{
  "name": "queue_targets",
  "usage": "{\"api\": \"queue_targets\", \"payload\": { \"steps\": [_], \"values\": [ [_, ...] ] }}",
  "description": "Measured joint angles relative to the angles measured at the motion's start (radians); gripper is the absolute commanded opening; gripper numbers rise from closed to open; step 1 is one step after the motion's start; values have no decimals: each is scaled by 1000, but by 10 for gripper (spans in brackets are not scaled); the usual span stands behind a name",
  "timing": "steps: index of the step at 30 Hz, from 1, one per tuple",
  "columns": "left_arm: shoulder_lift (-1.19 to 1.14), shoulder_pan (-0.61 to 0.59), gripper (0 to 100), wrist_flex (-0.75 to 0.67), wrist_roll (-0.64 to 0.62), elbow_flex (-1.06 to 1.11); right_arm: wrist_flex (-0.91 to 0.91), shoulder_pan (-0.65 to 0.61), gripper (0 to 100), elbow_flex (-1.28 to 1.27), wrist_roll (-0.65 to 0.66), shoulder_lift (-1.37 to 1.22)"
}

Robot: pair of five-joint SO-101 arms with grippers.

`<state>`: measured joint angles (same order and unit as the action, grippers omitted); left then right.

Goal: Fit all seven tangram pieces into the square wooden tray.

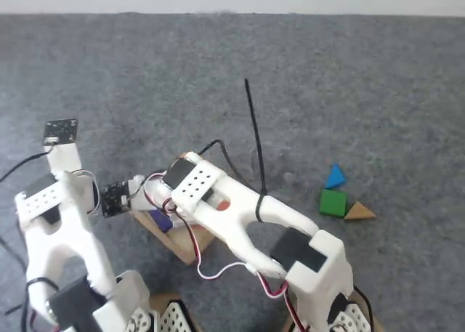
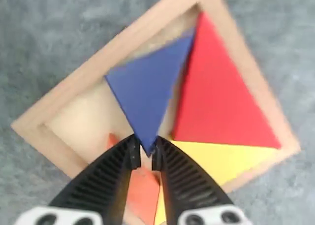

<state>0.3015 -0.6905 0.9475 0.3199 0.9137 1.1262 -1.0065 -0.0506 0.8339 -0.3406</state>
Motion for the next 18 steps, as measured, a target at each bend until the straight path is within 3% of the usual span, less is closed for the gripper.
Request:
{"api": "queue_targets", "payload": {
  "steps": [6,18],
  "values": [
    [0,0,18,0,0,0,-18,0,6,0,-130,11],
    [0,0,18,-12,0,0,57,-63,6,0,-157,11]
  ]
}}
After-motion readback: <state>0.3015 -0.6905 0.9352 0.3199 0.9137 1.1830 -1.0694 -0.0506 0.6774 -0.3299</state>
